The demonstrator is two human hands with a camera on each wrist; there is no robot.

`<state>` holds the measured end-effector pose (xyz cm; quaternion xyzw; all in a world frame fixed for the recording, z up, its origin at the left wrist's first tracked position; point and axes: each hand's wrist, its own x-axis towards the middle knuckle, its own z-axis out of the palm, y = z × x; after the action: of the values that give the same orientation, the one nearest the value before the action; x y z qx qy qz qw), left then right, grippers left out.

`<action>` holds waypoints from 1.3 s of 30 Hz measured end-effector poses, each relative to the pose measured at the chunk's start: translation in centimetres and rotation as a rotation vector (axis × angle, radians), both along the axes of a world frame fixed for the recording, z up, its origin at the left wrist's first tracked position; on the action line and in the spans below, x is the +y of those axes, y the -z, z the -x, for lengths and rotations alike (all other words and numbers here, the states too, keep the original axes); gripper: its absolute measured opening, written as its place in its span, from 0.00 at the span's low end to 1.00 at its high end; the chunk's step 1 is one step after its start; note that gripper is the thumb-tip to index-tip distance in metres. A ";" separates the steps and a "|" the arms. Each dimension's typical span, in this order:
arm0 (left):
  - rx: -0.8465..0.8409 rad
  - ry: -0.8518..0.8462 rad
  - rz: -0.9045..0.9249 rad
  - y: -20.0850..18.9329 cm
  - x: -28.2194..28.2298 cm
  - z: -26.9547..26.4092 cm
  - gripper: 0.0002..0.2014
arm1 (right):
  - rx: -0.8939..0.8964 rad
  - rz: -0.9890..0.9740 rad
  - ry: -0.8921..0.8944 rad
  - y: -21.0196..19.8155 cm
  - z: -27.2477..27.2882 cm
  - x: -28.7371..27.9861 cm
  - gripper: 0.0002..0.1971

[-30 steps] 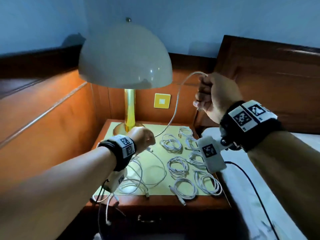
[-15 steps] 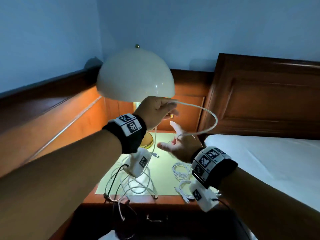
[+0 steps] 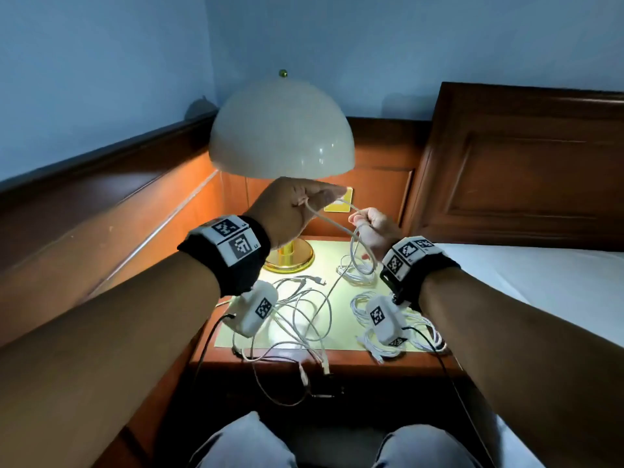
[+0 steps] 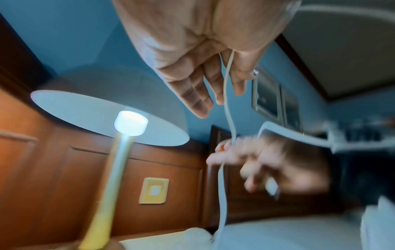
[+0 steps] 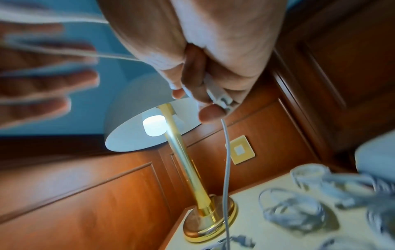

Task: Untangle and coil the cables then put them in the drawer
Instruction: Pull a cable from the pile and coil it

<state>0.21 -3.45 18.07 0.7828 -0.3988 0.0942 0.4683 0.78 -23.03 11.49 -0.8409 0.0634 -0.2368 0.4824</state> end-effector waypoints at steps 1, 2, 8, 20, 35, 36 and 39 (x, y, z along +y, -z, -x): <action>-0.072 -0.037 -0.082 1.0 0.8 -0.3 0.14 | 0.016 0.070 -0.004 -0.7 0.3 -0.2 0.07; -0.132 -0.061 -0.143 2.2 1.5 -0.8 0.14 | 0.037 0.120 -0.025 -1.3 0.4 -0.4 0.06; -0.266 -0.111 -0.396 7.6 4.3 -1.4 0.18 | 0.145 0.261 -0.201 -4.0 0.2 0.5 0.13; 0.862 -0.174 0.281 11.3 1.8 -2.4 0.16 | 0.112 0.701 -0.301 -5.6 0.8 3.4 0.13; 0.569 -0.248 0.154 10.2 -5.9 -8.6 0.12 | 0.237 0.873 -0.254 -1.6 1.6 -0.8 0.08; 0.532 -0.263 0.172 9.9 -5.9 -8.8 0.11 | 0.254 0.867 -0.266 -0.9 1.5 -1.0 0.09; 0.439 -0.307 0.222 9.3 -5.6 -9.5 0.10 | 0.292 0.837 -0.225 0.4 1.0 -1.2 0.12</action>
<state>9.72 -9.05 8.77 0.7795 -0.1520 0.0357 0.6066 -0.27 -24.20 11.07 -0.9898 -0.0621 -0.0671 0.1097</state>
